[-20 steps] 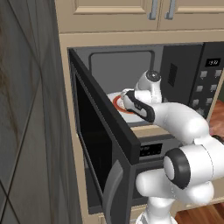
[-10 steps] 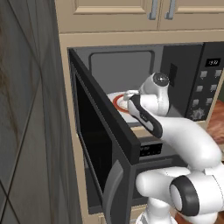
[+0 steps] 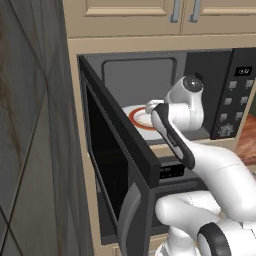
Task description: Retrieve the reheated potato from the microwave, then place the potato, cheese, and condiment on the cutting board.
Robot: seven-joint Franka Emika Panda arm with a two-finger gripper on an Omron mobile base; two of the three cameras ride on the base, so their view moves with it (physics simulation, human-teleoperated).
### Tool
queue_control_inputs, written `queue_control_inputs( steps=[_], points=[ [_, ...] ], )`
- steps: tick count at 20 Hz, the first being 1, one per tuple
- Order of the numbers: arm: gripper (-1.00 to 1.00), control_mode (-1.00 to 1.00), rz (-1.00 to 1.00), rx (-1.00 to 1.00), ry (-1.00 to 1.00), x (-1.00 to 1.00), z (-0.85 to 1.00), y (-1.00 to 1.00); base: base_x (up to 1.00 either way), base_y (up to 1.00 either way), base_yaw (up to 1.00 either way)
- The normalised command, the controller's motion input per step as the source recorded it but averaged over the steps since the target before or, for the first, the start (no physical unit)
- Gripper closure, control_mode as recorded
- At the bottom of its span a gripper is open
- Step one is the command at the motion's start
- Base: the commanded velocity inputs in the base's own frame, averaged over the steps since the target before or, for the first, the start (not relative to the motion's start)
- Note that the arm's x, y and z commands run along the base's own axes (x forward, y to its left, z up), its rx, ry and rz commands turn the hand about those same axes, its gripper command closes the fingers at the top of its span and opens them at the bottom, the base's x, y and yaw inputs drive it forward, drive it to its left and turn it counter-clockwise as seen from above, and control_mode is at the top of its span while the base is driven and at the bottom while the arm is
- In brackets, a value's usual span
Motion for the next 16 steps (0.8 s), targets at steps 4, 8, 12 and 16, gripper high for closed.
queue_control_inputs(
  steps=[4,8,12,16],
  points=[
    [1.0,-1.0,0.0,0.0,-0.03,-0.63,0.07,0.0,0.0,0.0,0.0],
    [1.0,-1.0,0.0,0.0,-0.05,-0.66,0.06,0.0,0.0,0.0,0.0],
    [1.0,-1.0,0.0,0.0,-0.03,-0.58,0.11,0.0,0.0,0.0,0.0],
    [1.0,-1.0,0.0,-0.01,0.0,-0.44,0.16,0.05,0.0,0.0,0.0]
  ],
)
